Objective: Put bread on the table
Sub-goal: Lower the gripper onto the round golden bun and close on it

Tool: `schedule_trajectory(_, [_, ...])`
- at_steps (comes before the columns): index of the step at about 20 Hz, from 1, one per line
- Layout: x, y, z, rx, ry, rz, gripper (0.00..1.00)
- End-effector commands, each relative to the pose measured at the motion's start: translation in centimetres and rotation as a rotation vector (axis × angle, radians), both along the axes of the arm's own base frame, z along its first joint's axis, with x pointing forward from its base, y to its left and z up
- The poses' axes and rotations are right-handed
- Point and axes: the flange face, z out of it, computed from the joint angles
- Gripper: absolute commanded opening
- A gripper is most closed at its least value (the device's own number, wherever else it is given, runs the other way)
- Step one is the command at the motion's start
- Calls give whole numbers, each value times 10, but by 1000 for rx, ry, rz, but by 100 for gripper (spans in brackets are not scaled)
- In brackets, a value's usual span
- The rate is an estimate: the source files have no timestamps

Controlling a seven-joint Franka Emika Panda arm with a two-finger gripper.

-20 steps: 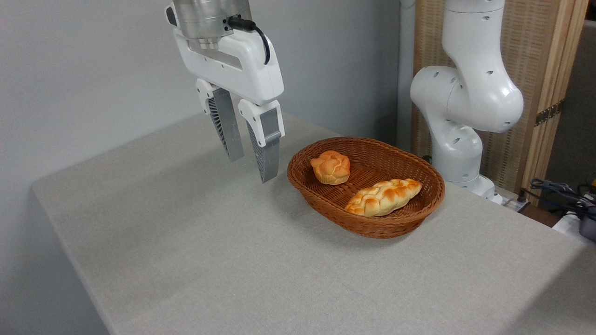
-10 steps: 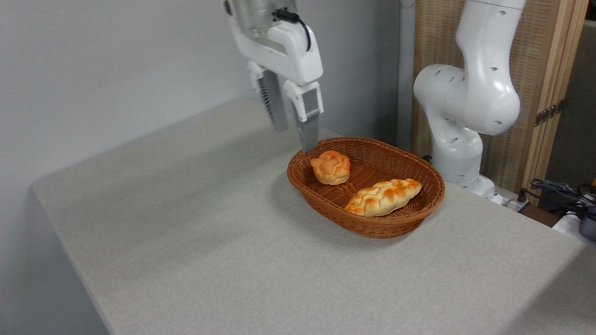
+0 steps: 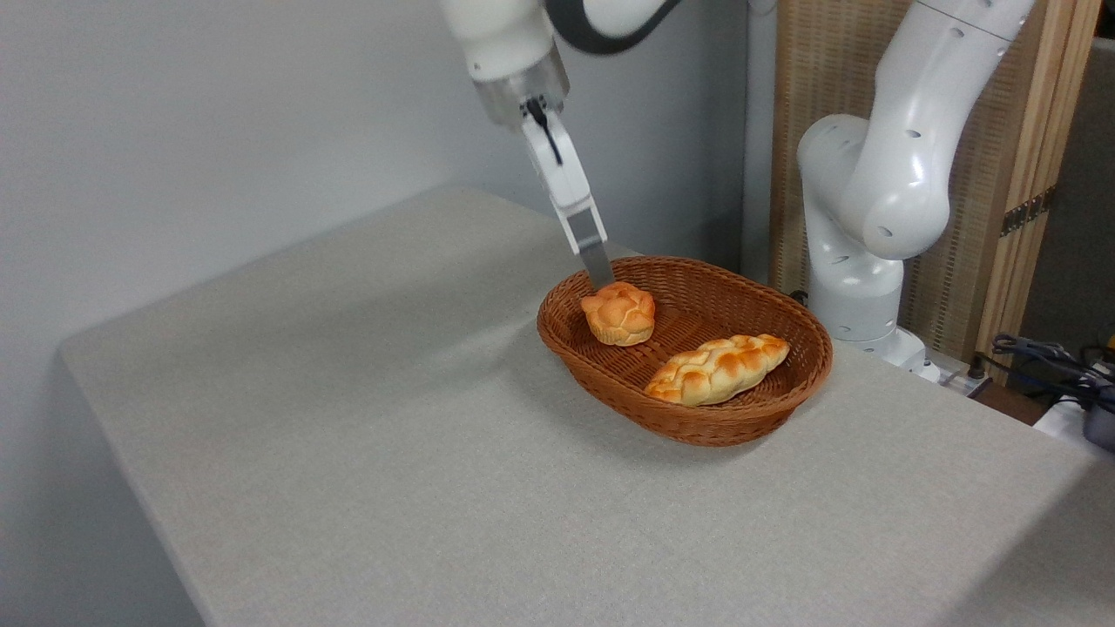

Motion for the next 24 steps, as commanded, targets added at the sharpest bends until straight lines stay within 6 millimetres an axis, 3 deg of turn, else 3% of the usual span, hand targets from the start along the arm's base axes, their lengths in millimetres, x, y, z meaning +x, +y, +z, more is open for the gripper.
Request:
schedule_trajectory(1, [-5, -2, -19, -31, -20, -17, 100])
schedule_trajectory(10, [-10, -2, -52, -30, -22, -20, 100])
schedule_trajectory(21, [-11, 4, -63, -23, -3, -8, 100])
schedule_trajectory(22, [-8, 10, -64, -28, 3, 10, 94])
schedule_trajectory(24, [-4, 18, -65, -37, 11, 30, 62])
